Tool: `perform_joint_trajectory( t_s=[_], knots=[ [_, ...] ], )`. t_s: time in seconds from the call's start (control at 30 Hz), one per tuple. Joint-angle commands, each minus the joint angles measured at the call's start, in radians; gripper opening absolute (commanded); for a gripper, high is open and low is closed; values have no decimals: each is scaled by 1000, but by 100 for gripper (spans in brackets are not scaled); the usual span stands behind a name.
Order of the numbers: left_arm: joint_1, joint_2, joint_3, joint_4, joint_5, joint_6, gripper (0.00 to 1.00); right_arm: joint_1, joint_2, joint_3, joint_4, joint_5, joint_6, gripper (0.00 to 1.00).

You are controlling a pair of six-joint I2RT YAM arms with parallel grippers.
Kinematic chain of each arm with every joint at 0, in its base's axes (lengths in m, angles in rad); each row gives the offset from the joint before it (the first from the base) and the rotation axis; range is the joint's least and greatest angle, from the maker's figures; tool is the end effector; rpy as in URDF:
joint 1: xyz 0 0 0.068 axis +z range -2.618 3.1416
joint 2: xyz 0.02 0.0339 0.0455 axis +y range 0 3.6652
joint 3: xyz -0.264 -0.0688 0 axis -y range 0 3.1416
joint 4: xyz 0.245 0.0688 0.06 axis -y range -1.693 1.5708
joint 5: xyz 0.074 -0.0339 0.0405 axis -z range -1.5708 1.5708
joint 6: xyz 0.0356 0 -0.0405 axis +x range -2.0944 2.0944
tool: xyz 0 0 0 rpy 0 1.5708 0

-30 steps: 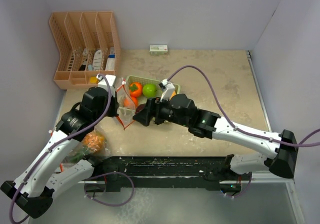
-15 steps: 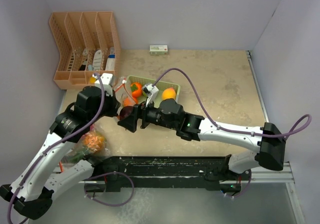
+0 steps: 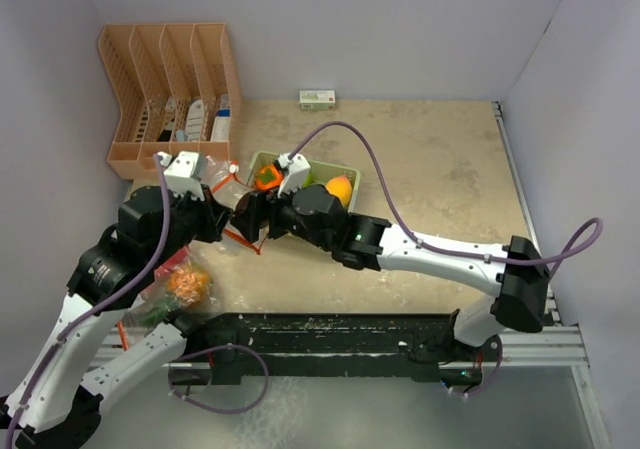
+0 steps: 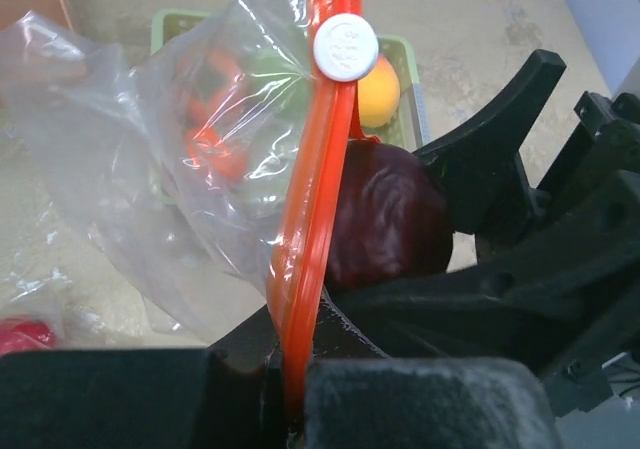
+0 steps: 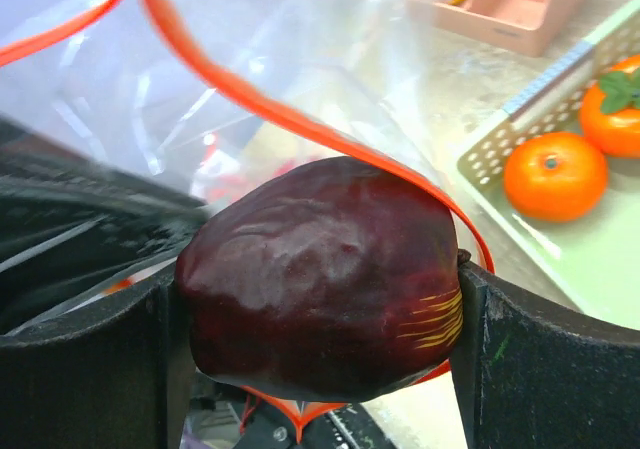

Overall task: Place the food in the zip-top bag and seal the zipper
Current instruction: Place the fake fruit in the zipper food storage bag.

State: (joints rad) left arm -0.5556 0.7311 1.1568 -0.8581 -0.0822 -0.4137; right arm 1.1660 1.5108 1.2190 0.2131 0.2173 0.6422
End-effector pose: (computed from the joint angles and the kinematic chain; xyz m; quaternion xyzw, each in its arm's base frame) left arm 0.1045 -0.0615 0.3997 0.0376 0.8411 -0.2203 0.4926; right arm 0.1506 0.3320 0.3555 -0.1179 0.7242 0.4810 0.4798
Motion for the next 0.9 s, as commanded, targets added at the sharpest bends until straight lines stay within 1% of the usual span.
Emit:
perform_joint_trajectory(
  t_s=[0.0,0.2,0.23,0.27,0.3,0.33,0.37,0.4,0.43,0.63,0.77,0.87],
  knots=[
    [6,-18,20,10,51,-49,0,-1,66,182,-158,247,-54,26],
    [7,-21,21,21,67,-56,0,-1,159,295,-290,337,-40,28],
    [7,-19,19,26,68,-57,0,0,167,303,-299,335,-40,30],
    [6,-19,14,33,69,-57,0,1,171,309,-301,320,-45,35],
    [7,-19,7,41,71,-57,0,1,173,312,-293,300,-55,46],
    [7,-17,-3,48,72,-59,0,3,173,312,-282,273,-66,64],
    [7,-15,-12,55,73,-60,0,6,172,313,-273,252,-78,78],
    [7,-13,-22,63,74,-61,0,14,171,317,-269,243,-89,90],
    [6,-11,-32,70,74,-62,0,23,170,321,-273,245,-98,99],
    [6,-17,-116,115,54,-74,0,52,163,362,-377,239,-109,99],
    [7,-30,-177,136,42,-101,0,52,160,384,-469,198,-96,99],
    [6,-34,-201,125,33,-116,0,56,140,373,-497,153,-107,99]
  ],
)
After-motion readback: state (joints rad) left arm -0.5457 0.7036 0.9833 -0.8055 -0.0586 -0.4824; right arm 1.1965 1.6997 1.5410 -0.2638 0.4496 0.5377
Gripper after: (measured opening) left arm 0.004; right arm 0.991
